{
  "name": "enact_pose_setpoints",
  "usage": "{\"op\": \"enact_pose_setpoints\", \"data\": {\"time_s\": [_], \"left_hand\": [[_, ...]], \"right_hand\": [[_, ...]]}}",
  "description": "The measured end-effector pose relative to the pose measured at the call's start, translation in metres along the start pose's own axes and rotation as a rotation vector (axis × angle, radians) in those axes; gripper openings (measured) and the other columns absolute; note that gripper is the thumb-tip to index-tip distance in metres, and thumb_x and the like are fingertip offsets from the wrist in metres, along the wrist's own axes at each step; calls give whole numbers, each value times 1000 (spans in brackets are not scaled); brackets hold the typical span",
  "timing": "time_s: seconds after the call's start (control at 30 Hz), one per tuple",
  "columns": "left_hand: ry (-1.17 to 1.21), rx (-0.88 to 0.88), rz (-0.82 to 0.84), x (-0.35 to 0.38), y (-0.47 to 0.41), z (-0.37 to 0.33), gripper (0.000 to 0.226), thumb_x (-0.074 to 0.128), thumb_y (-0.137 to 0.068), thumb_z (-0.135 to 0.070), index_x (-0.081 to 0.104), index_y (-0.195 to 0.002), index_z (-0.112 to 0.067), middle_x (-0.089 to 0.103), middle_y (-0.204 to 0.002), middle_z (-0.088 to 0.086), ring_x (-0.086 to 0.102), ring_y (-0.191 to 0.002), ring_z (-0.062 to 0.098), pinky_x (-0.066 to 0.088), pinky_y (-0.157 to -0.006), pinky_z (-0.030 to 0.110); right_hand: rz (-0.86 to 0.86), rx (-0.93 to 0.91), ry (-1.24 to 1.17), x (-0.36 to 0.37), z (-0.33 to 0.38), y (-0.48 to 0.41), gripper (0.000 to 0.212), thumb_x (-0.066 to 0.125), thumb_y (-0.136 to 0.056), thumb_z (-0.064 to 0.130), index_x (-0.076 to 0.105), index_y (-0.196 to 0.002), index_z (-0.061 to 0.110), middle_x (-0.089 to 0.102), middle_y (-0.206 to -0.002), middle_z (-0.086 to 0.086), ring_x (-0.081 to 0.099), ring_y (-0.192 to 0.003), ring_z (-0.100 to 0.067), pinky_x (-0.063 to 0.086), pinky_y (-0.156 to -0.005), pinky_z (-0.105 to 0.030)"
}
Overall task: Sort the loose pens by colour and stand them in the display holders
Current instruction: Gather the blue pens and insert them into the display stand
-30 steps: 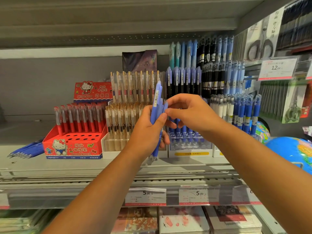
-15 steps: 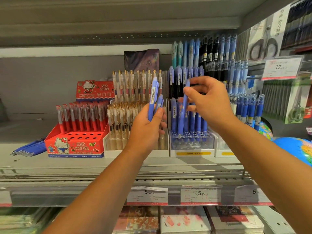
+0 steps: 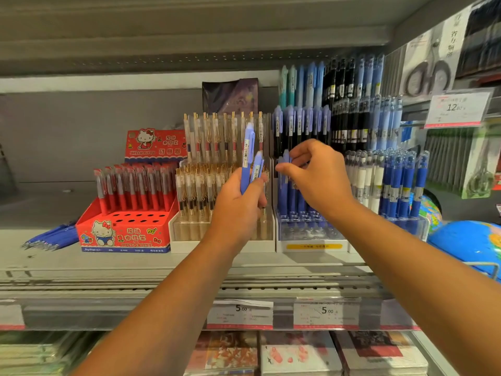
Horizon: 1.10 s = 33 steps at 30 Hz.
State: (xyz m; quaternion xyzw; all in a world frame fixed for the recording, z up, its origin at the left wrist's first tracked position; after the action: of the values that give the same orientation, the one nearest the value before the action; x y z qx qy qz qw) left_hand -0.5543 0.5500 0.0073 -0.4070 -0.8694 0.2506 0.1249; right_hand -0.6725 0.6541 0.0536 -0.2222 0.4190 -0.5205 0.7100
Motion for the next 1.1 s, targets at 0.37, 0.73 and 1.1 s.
{"op": "enact_pose_setpoints", "data": {"time_s": [0.37, 0.73, 1.1], "left_hand": [[3, -15, 61, 6, 4, -2, 16, 44, -105, -19, 57, -112, -24, 58, -60, -11, 44, -45, 11, 40, -41, 24], [5, -29, 170, 11, 7, -1, 15, 48, -104, -18, 60, -109, -25, 62, -71, 4, 58, -49, 17, 55, -47, 31], [-83, -38, 34, 2, 4, -1, 46, 43, -82, -64, 53, -96, -21, 54, -67, -1, 59, -54, 17, 56, -47, 38]], "right_hand": [[77, 3, 140, -2, 0, 4, 25, 72, -87, 39, 62, -96, 17, 66, -77, 5, 64, -72, -13, 55, -67, -38], [254, 108, -377, 2, 29, 19, 15, 72, -87, 12, 71, -101, 9, 74, -92, -10, 69, -74, -9, 55, -66, -19], [35, 282, -623, -28, 5, 3, 12, 62, -93, 1, 63, -96, 13, 71, -96, -13, 74, -74, -17, 58, -60, -25]]}}
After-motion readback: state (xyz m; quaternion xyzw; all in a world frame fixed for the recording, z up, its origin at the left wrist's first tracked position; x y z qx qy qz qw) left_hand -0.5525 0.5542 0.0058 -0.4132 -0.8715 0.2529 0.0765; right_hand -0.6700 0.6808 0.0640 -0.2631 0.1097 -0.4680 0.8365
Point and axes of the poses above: each hand's wrist, its own y-axis away from the middle knuckle, its own x-axis out of the palm, z = x × y, the point moved 5 cm from there along -y, towards the middle knuckle
